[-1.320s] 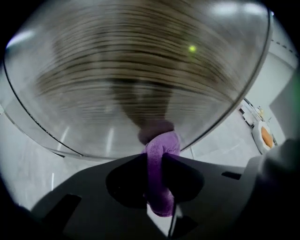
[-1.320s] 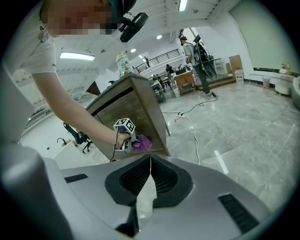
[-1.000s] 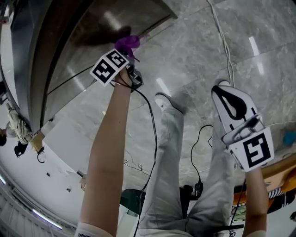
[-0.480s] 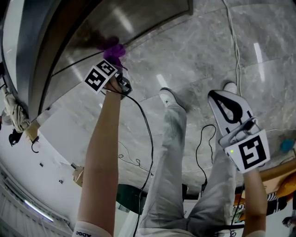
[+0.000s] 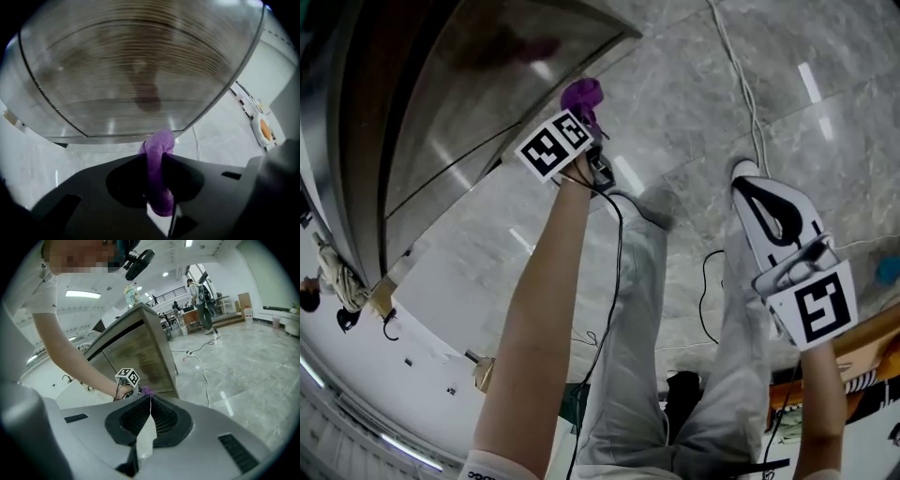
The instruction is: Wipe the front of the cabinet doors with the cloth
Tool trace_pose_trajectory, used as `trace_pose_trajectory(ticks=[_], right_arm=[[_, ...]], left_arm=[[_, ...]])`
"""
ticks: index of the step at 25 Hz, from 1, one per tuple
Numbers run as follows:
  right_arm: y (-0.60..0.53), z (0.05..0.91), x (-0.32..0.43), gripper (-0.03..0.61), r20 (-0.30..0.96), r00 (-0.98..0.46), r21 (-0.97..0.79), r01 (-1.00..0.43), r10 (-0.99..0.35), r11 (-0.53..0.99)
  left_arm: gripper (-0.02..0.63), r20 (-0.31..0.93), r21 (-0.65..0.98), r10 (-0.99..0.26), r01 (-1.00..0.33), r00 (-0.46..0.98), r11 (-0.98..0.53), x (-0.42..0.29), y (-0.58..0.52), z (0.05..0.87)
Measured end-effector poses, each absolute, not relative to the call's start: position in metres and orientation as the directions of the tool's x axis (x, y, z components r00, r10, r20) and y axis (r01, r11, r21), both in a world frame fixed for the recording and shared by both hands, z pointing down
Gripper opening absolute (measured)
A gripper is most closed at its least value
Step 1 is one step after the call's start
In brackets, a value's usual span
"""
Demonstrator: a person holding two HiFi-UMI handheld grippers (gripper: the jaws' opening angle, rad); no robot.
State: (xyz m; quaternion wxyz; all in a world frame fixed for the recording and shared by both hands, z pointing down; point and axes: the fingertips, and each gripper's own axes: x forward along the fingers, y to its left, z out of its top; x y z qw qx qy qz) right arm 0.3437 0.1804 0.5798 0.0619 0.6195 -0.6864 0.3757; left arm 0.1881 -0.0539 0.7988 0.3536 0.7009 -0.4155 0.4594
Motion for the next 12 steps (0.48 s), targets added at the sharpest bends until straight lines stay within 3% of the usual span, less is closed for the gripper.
trace_pose_trajectory(ticks=[8, 12], right_arm=[[0.235, 0.613, 0.399, 0.026, 0.599, -0.070, -0.401, -0.888, -0.798, -0.223], [0.237, 0.624, 0.394, 0.026, 0.611, -0.056, -0.409, -0.876, -0.790, -0.255]], left_arm=[[0.087, 0.907, 0.174, -0.225, -0.804, 0.355, -0.568, 0.306, -0.054, 0.834], [0.087, 0.899, 0.202, -0.227, -0.813, 0.375, -0.546, 0.320, -0.067, 0.840]])
